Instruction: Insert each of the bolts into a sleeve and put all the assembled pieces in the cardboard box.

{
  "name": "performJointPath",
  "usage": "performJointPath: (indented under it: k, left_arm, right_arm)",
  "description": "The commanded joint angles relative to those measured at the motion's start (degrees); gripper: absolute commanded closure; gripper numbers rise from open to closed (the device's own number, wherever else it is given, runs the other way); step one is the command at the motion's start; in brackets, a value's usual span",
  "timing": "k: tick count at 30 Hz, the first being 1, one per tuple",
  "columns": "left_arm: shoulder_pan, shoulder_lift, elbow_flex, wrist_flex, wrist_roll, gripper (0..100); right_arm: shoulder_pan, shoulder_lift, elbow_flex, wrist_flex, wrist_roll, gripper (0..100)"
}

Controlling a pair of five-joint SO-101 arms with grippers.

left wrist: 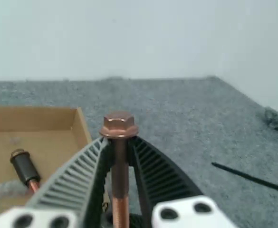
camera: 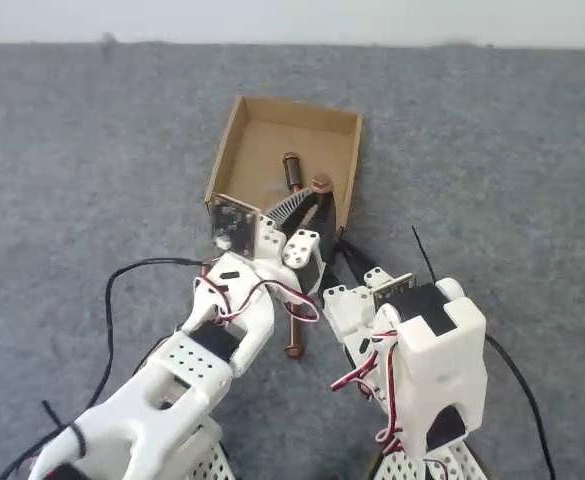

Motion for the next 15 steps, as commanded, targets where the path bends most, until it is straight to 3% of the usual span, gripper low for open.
performJointPath:
  k: [1, 8, 15]
  left_arm:
    - [-0.70, 0.00, -2.68, -3.87, 0.00, 99]
    - [-0.79, 0.53, -2.24, -4.84, 0.00, 99]
    - [-0.79, 11.34, -5.76, -8.18, -5.45, 99]
  right_arm:
    - [-0.40, -0.48, 0.18, -1.71, 0.79, 99.2]
    - [-0.84, -0.57, 1.05, -1.71, 0.88, 99.2]
    - [-0.48, -2.59, 1.76, -1.71, 0.70, 99.2]
